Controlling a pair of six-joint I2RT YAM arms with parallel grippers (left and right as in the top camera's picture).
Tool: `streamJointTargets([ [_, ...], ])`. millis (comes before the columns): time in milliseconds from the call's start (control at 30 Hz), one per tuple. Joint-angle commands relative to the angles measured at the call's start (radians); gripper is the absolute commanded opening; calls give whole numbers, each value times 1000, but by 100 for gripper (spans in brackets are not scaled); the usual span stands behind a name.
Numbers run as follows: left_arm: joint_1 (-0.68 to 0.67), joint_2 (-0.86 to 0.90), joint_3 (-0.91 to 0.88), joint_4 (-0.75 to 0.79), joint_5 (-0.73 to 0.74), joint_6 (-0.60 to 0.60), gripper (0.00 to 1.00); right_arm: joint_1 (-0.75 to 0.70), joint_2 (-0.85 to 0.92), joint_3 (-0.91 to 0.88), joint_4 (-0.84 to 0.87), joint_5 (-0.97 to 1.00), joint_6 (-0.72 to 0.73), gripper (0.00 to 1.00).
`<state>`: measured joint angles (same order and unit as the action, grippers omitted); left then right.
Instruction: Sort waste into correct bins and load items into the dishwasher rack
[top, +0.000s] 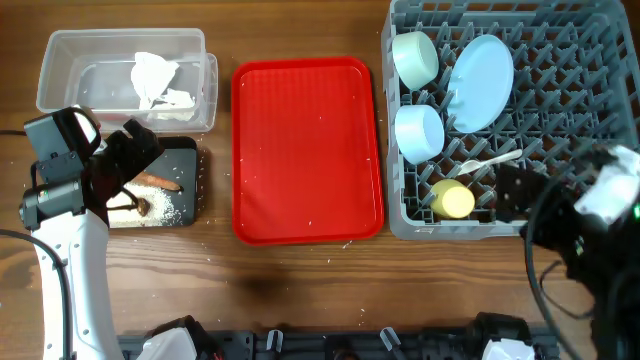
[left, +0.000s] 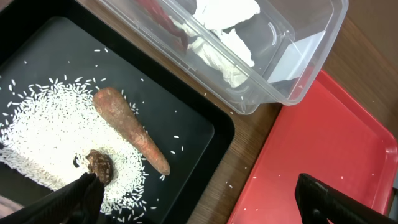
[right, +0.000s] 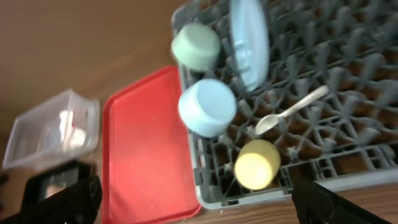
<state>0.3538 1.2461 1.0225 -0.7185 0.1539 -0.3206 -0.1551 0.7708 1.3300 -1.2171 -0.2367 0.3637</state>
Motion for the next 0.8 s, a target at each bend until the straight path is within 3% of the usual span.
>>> streamJointTargets([
  [0,5,-14,21,2,1,-9,100,0,-87,-2,-25,260,55,100],
  [200,5,-14,21,2,1,-9,100,0,-137,-40,-47,409,54,100],
  [300,5,-14,21,2,1,-9,100,0,-137,-128,39,386,8,100],
  [533,5,-14,21,2,1,-9,100,58,-312,-652,700,126,-49,100],
  [633,5,-14,21,2,1,-9,100,122,-481,-918,895,139,-49,100],
  [767,5,-14,21,2,1,-9,100,186,-633,-1118,1023,219,-48,100],
])
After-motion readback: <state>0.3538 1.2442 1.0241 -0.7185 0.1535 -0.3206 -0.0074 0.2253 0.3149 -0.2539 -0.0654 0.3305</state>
